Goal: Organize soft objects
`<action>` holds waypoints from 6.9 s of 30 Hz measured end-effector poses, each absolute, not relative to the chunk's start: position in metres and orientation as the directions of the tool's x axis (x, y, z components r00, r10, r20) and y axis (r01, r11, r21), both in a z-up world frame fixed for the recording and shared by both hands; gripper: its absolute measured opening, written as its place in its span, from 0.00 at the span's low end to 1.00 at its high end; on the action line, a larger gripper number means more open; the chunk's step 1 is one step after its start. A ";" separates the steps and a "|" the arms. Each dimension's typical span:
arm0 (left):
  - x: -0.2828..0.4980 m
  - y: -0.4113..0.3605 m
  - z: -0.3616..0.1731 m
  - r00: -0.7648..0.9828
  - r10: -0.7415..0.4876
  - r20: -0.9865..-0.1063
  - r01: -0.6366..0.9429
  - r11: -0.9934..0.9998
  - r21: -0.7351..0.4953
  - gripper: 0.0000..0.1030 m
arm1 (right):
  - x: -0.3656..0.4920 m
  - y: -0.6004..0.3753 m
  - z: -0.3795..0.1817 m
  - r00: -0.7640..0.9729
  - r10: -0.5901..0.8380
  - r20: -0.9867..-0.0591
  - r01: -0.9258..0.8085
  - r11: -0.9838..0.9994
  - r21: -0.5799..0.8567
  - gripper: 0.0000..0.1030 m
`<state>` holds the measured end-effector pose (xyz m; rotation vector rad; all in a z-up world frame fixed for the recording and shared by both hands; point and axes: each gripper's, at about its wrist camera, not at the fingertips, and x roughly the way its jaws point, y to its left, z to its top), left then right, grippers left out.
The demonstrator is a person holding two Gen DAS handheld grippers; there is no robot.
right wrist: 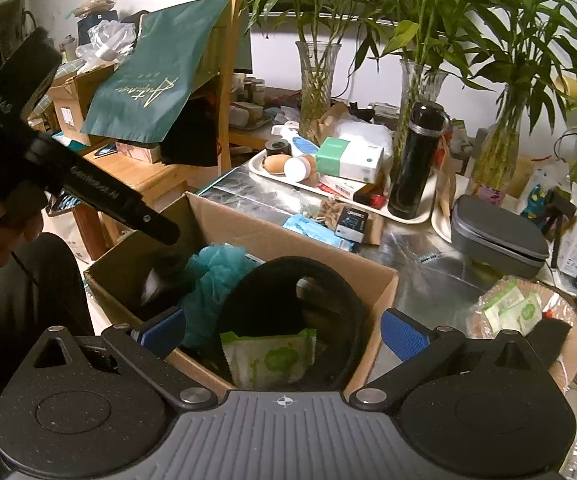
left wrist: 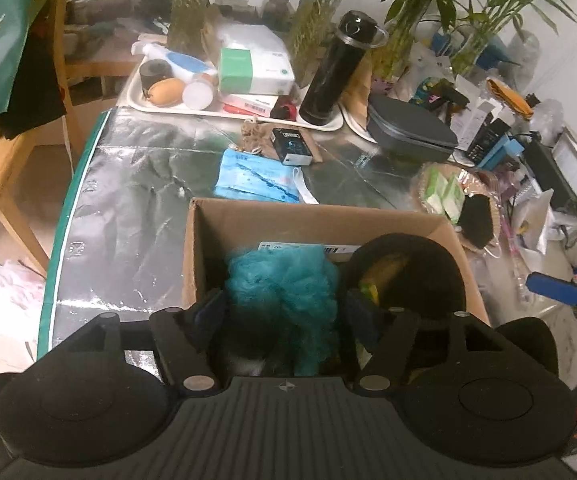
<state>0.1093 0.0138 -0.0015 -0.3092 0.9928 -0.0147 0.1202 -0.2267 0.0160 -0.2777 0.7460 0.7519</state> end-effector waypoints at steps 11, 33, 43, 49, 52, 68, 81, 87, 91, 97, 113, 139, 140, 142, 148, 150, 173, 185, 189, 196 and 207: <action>0.091 0.002 0.013 0.602 -0.033 -0.798 -0.109 0.987 -0.122 0.68 | 0.122 -0.235 0.018 0.504 0.495 -0.708 -0.677 0.735 0.032 1.00; 0.076 0.026 0.027 0.709 -0.031 -0.705 -0.064 0.992 -0.108 0.68 | 0.167 -0.249 0.022 0.520 0.455 -0.723 -0.602 0.796 0.068 1.00; 0.098 0.033 0.017 0.695 0.001 -0.719 -0.081 0.994 -0.076 0.68 | 0.196 -0.248 0.016 0.524 0.448 -0.725 -0.583 0.808 0.077 1.00; 0.117 0.035 0.010 0.683 0.013 -0.730 -0.084 0.995 -0.061 0.68 | 0.217 -0.247 0.009 0.520 0.452 -0.725 -0.579 0.810 0.090 1.00; 0.125 0.034 0.006 0.687 0.033 -0.726 -0.082 0.996 -0.033 0.68 | 0.228 -0.247 0.007 0.521 0.454 -0.723 -0.579 0.810 0.092 1.00; 0.177 0.058 -0.016 0.700 0.041 -0.713 -0.079 0.997 -0.020 0.68 | 0.295 -0.245 -0.030 0.507 0.493 -0.707 -0.591 0.796 0.132 1.00; 0.227 0.102 -0.060 0.686 0.043 -0.727 -0.131 0.989 -0.065 0.68 | 0.350 -0.231 -0.088 0.478 0.563 -0.674 -0.573 0.781 0.247 0.94; 0.252 0.116 -0.081 0.681 0.065 -0.729 -0.172 0.982 -0.072 0.68 | 0.377 -0.221 -0.110 0.458 0.553 -0.696 -0.554 0.790 0.262 0.88; 0.264 0.118 -0.094 0.687 0.065 -0.724 -0.179 0.981 -0.081 0.68 | 0.384 -0.206 -0.121 0.418 0.570 -0.707 -0.609 0.753 0.247 0.81; 0.272 0.117 -0.108 0.699 0.037 -0.714 -0.148 0.984 -0.094 0.68 | 0.396 -0.186 -0.144 0.317 0.612 -0.724 -0.679 0.680 0.277 0.62; 0.300 0.103 -0.147 0.653 -0.112 -0.749 -0.002 0.989 -0.149 0.68 | 0.391 -0.132 -0.195 0.138 0.567 -0.812 -0.849 0.490 0.198 0.47; 0.326 0.077 -0.174 0.571 -0.241 -0.785 0.090 0.969 -0.232 0.56 | 0.396 -0.151 -0.152 0.306 0.558 -0.772 -0.844 0.535 0.052 0.13; 0.326 0.075 -0.174 0.576 -0.233 -0.784 0.098 0.971 -0.217 0.53 | 0.395 -0.151 -0.150 0.307 0.563 -0.767 -0.844 0.534 0.054 0.13; 0.325 0.070 -0.174 0.584 -0.241 -0.775 0.119 0.970 -0.212 0.48 | 0.395 -0.151 -0.147 0.310 0.571 -0.761 -0.840 0.539 0.063 0.13; 0.323 0.066 -0.176 0.613 -0.265 -0.744 0.174 0.964 -0.200 0.23 | 0.397 -0.156 -0.140 0.337 0.566 -0.752 -0.824 0.564 0.055 0.13; 0.321 0.063 -0.174 0.611 -0.258 -0.748 0.192 0.966 -0.176 0.09 | 0.397 -0.157 -0.138 0.344 0.569 -0.747 -0.819 0.571 0.058 0.13; 0.309 0.084 -0.153 0.629 -0.220 -0.746 0.154 0.975 -0.158 0.52 | 0.402 -0.148 -0.185 0.127 0.381 -0.916 -0.780 0.608 0.145 0.13; 0.310 0.074 -0.155 0.595 -0.272 -0.756 0.212 0.961 -0.178 0.61 | 0.393 -0.110 -0.187 0.077 0.521 -0.850 -0.839 0.495 0.227 0.13; 0.312 0.075 -0.155 0.586 -0.279 -0.761 0.204 0.959 -0.195 0.61 | 0.394 -0.110 -0.174 0.098 0.559 -0.823 -0.851 0.476 0.221 0.13; 0.311 0.069 -0.151 0.593 -0.294 -0.750 0.241 0.953 -0.183 0.60 | 0.404 -0.131 -0.148 0.199 0.558 -0.805 -0.822 0.543 0.172 0.13; 0.317 0.046 -0.146 0.597 -0.338 -0.727 0.445 0.894 -0.050 0.61 | 0.402 -0.171 -0.121 0.301 0.576 -0.760 -0.757 0.629 0.177 0.13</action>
